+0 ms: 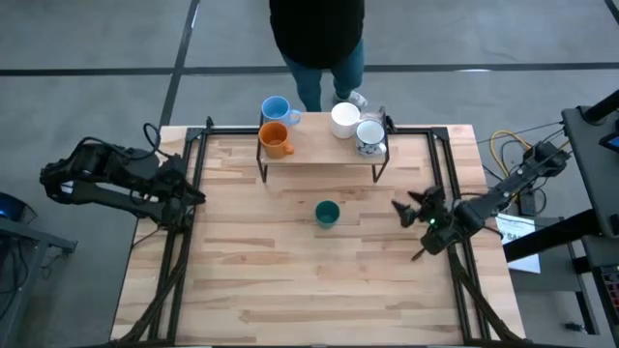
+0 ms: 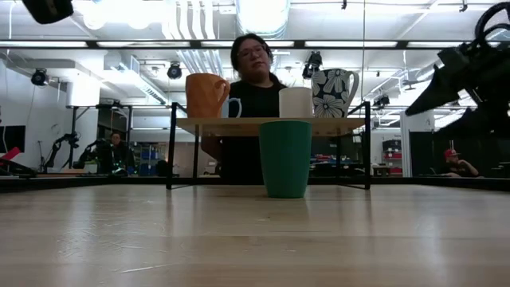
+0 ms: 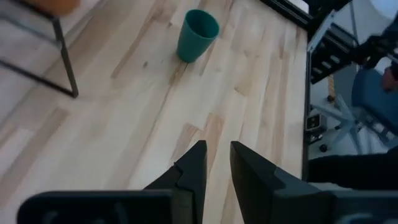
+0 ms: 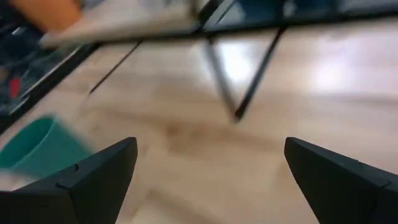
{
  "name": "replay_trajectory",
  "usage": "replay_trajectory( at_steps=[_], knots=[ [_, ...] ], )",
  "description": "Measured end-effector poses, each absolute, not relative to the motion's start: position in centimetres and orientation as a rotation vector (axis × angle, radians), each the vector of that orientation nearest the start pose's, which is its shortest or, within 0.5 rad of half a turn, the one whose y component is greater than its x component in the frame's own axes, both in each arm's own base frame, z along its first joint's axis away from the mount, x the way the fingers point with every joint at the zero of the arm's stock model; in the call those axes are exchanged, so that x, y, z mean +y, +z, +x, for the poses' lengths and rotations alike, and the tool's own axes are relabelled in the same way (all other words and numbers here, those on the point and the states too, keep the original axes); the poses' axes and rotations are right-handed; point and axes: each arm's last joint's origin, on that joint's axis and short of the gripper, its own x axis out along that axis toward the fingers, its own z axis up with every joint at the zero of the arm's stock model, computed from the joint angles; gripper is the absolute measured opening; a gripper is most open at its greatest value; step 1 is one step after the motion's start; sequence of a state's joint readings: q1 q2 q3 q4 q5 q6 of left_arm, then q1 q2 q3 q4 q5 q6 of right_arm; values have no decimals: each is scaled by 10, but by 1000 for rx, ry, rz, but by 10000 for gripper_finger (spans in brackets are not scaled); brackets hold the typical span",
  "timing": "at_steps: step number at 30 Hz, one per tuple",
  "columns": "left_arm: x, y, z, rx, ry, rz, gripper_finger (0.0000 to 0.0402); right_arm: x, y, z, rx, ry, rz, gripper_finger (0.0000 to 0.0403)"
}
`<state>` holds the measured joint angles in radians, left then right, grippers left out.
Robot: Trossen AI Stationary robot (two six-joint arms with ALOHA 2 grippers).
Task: Stack small to large cups/mugs on shelf
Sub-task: Put the green cup on the shelf
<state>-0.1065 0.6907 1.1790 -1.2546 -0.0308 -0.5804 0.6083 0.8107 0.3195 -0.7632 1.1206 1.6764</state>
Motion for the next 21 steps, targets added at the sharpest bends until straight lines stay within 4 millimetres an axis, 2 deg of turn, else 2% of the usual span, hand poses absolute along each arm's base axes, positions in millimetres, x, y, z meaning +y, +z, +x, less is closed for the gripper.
replay_trajectory(
  at_steps=[2, 5, 10, 13, 21],
  knots=[
    [-7, 374, 74, 753, 127, -445, 57, 46, 149, 110, 277, -809, 609, 400],
    [-7, 378, 75, 707, 119, -426, 57, 52, 135, 115, 406, -694, 540, 400],
    [-6, 383, 77, 643, 115, -413, 57, 51, 121, 113, 485, -665, 432, 400],
    [-7, 385, 78, 620, 110, -420, 57, 51, 122, 113, 476, -672, 431, 400],
    [-7, 402, 83, 432, 63, -446, 57, 54, 142, 122, 277, -745, 528, 400]
  ],
)
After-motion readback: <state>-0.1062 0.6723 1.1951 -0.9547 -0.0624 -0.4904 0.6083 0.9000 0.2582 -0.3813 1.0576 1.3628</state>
